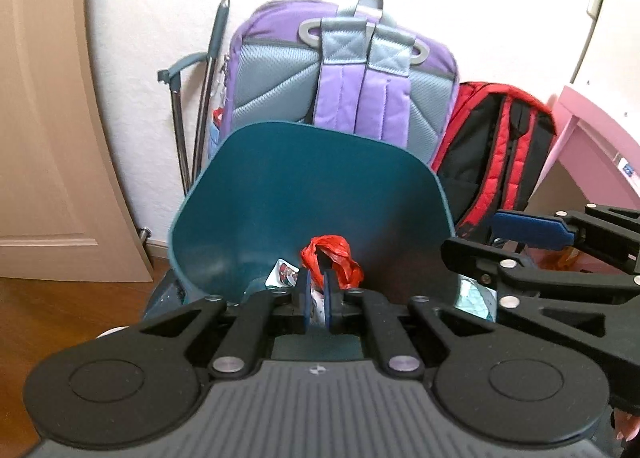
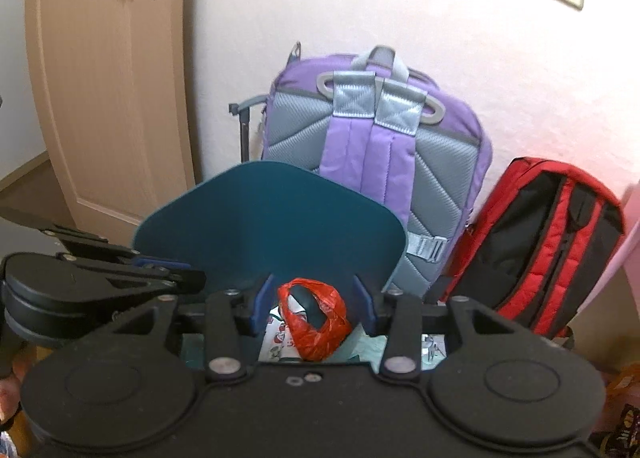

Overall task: Collect trash
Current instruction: 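Open both tools to drop the bags and withdraw from the bin, then grasp the pink mesh with the left tool while the right tool grasps the yogurt bottle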

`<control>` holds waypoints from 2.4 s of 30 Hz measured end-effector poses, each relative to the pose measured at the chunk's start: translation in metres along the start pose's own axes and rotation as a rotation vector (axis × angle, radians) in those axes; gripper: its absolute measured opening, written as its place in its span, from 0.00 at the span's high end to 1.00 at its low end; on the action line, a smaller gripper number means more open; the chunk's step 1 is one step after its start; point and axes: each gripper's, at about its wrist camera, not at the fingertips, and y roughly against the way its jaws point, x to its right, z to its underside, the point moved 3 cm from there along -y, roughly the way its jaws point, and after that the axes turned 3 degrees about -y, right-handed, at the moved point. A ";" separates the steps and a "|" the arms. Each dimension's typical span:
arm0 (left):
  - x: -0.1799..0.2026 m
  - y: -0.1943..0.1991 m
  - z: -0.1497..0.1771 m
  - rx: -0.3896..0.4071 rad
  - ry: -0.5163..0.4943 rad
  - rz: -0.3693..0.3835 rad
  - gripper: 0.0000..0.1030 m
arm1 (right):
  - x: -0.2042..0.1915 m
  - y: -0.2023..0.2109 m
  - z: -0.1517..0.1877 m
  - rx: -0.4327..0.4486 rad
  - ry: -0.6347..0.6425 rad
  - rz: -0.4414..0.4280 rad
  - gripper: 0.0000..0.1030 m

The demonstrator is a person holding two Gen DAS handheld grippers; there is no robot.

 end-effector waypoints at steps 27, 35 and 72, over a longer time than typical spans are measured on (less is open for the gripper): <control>-0.004 0.128 0.135 0.083 0.004 -0.014 0.20 | -0.027 0.123 0.105 0.053 -0.092 -0.156 0.50; -0.012 0.092 0.206 0.015 0.020 0.002 0.12 | -0.026 0.086 0.188 0.004 -0.163 -0.194 0.49; -0.109 -0.297 0.537 -0.962 0.498 -0.151 0.02 | -0.106 -0.236 0.530 -0.843 0.082 -0.278 0.50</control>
